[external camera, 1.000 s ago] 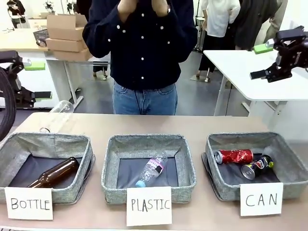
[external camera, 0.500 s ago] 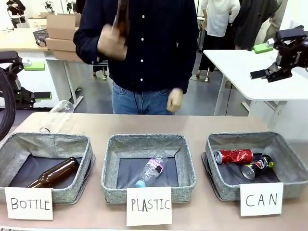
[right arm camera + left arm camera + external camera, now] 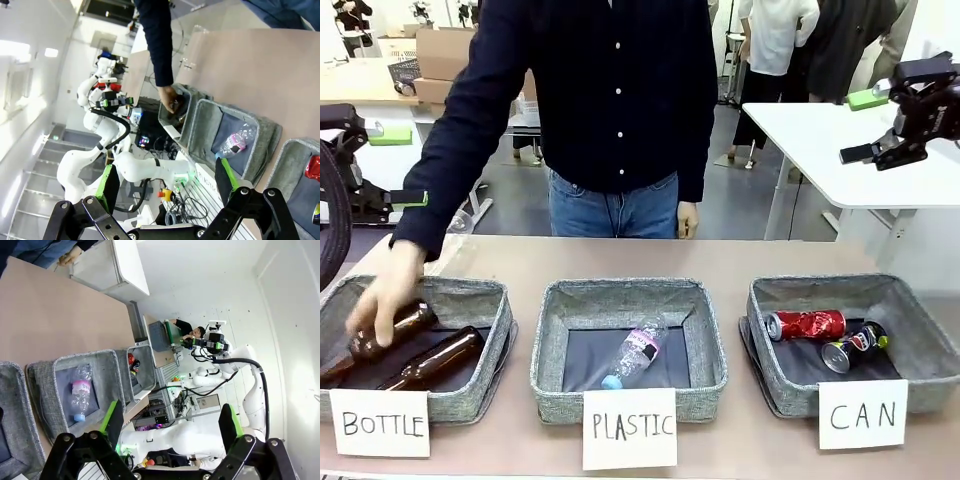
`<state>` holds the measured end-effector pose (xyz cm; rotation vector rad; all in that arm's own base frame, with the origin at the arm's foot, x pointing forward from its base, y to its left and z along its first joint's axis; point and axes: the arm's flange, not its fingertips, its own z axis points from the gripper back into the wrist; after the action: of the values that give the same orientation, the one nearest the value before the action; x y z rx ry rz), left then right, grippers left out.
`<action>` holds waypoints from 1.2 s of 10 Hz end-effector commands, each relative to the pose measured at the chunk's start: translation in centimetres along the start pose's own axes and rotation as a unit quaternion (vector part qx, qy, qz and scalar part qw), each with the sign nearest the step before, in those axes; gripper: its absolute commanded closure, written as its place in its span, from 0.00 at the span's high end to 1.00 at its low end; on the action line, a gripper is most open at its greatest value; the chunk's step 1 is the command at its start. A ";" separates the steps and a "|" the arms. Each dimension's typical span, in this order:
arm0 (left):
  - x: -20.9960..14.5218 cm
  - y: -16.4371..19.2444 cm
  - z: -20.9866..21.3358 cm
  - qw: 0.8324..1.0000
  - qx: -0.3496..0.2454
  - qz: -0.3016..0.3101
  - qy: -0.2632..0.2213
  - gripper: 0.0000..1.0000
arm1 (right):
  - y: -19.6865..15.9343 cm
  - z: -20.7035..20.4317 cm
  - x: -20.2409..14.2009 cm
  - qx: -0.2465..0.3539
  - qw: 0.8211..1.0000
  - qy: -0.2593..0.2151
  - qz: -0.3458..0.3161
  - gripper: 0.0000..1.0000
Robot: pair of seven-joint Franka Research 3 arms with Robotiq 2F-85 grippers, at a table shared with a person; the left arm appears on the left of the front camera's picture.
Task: Sort the can waste into the basket.
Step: Pick up the can waste from the table and place it in the right Fabric basket.
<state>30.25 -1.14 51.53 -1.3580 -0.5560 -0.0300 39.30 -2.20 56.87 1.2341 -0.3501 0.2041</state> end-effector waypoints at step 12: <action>-0.1 0.1 -0.2 1.000 -0.011 -0.002 -0.004 1.00 | 0.1 -0.2 0.0 0.000 1.000 0.002 0.005 1.00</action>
<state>30.31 -1.11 51.58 -1.3585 -0.5557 -0.0301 39.30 -2.20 56.87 1.2341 -0.3501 0.2041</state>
